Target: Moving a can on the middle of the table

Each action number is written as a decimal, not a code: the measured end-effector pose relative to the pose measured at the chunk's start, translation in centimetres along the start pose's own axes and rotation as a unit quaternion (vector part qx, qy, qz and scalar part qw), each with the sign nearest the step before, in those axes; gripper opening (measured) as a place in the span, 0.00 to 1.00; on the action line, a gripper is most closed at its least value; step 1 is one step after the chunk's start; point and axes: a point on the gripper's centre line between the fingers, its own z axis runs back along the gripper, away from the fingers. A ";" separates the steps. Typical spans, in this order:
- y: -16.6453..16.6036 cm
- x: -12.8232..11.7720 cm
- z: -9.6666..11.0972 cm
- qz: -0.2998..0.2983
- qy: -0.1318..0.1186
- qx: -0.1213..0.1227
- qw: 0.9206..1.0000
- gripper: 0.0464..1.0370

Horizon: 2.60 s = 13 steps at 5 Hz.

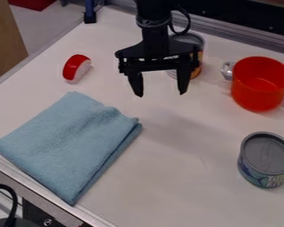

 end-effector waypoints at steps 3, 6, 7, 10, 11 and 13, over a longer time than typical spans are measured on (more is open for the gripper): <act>-2.4 -5.6 0.5 0.038 0.027 0.016 0.999 0.96; -8.6 -12.8 0.9 -0.065 0.089 -0.013 0.994 0.96; -10.4 -14.7 -0.3 -0.100 0.090 -0.027 0.990 0.96; -12.7 -15.6 -3.9 -0.083 0.057 -0.037 0.994 0.96; -13.5 -15.2 -4.4 -0.046 0.054 -0.043 0.997 0.96; -14.8 -14.2 -5.1 0.088 0.041 -0.049 0.994 0.96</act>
